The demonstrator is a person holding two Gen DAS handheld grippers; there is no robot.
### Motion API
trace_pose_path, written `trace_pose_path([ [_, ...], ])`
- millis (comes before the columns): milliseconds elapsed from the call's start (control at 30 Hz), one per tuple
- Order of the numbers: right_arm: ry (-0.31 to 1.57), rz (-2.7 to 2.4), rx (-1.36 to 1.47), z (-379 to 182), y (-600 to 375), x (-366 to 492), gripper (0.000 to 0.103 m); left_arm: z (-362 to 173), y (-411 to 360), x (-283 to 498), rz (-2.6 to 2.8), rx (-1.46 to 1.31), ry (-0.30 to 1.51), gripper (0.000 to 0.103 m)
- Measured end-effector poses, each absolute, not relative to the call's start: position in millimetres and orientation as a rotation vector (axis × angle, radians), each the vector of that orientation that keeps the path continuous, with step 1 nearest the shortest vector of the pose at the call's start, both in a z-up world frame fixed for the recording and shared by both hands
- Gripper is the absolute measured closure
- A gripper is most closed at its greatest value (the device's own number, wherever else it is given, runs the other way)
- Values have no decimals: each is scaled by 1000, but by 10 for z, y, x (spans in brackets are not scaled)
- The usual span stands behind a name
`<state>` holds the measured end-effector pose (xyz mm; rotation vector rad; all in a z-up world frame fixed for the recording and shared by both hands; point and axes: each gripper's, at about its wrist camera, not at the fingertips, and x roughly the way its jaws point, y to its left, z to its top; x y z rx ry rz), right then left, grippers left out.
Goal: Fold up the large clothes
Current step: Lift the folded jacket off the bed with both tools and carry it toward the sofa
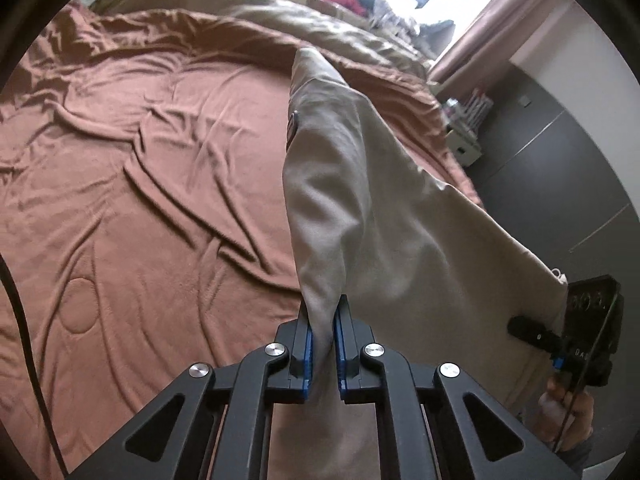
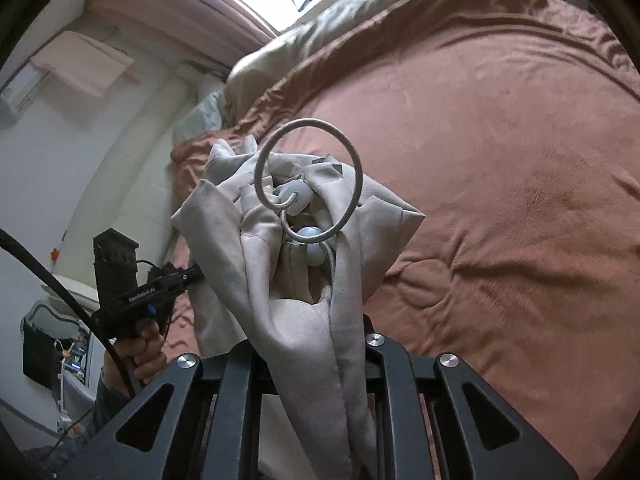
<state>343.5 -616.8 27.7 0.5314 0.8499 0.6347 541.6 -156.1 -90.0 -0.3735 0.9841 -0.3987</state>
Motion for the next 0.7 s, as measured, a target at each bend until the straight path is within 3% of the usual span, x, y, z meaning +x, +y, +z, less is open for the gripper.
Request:
trace_pose_path([
  [400, 730, 653, 492, 677, -6162, 2303, 92, -275, -1354, 4668, -439, -422, 849, 95],
  [700, 670, 687, 448, 861, -5964, 1935, 92, 76, -1005, 4118, -436, -450, 761, 95],
])
